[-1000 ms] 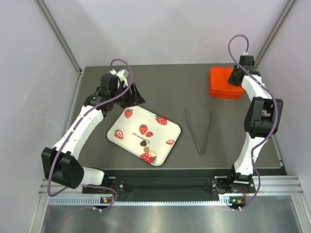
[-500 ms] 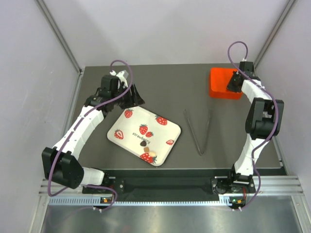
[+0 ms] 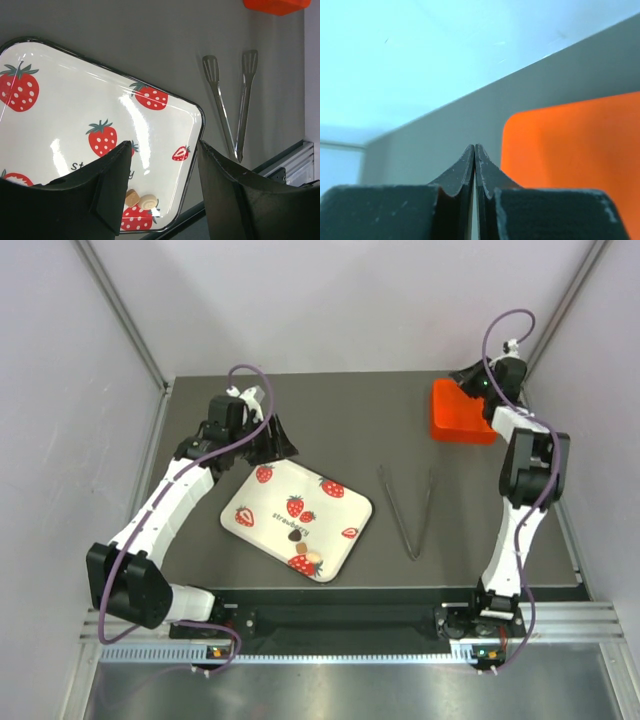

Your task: Pack the chocolate

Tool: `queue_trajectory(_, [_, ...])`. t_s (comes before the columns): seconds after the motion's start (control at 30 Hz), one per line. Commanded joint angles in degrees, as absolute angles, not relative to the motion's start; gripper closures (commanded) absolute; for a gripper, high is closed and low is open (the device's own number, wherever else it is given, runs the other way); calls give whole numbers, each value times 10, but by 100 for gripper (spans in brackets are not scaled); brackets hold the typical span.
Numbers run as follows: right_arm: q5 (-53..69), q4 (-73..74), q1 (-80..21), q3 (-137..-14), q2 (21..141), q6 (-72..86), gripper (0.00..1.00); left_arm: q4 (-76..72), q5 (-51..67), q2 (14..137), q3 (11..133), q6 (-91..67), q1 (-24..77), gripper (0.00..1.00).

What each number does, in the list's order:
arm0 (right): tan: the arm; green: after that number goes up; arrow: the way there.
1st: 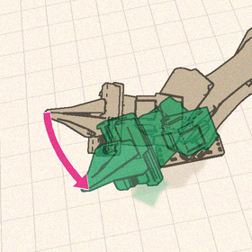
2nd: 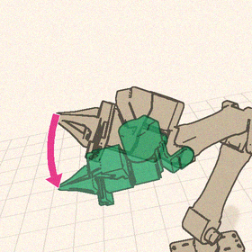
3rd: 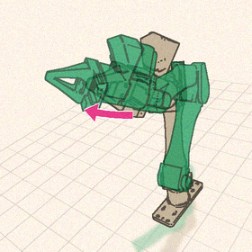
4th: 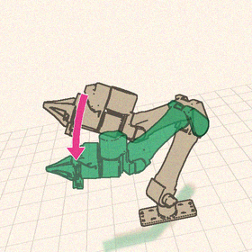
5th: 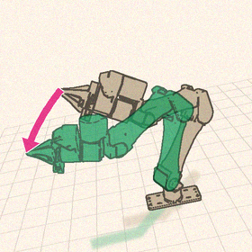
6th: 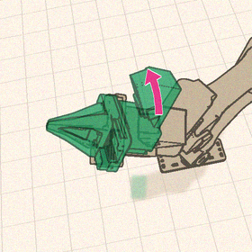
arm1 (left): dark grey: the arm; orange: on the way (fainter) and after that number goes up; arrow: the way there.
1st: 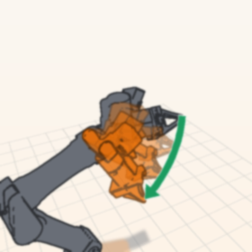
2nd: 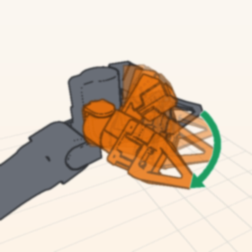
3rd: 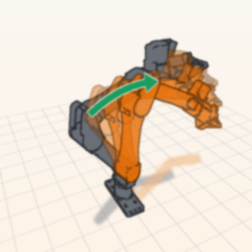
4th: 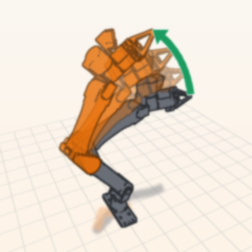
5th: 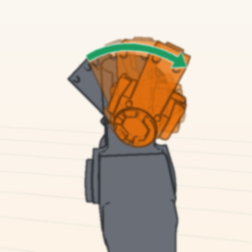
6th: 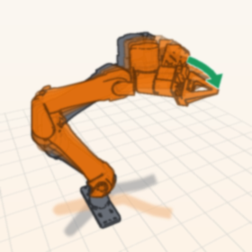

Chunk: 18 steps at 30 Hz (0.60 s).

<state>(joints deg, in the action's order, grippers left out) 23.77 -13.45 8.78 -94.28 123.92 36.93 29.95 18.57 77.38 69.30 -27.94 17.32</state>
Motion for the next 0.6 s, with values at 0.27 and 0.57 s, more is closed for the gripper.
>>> queue_trajectory(0.27, [338, -526, 115, -969, 1490, 715, 100, 272, 178, 780, 671, -260, 176, 40])
queue_trajectory(0.57, [325, -481, 145, -902, 1419, 672, 100, 270, 180, 778, 679, -264, 177, 40])
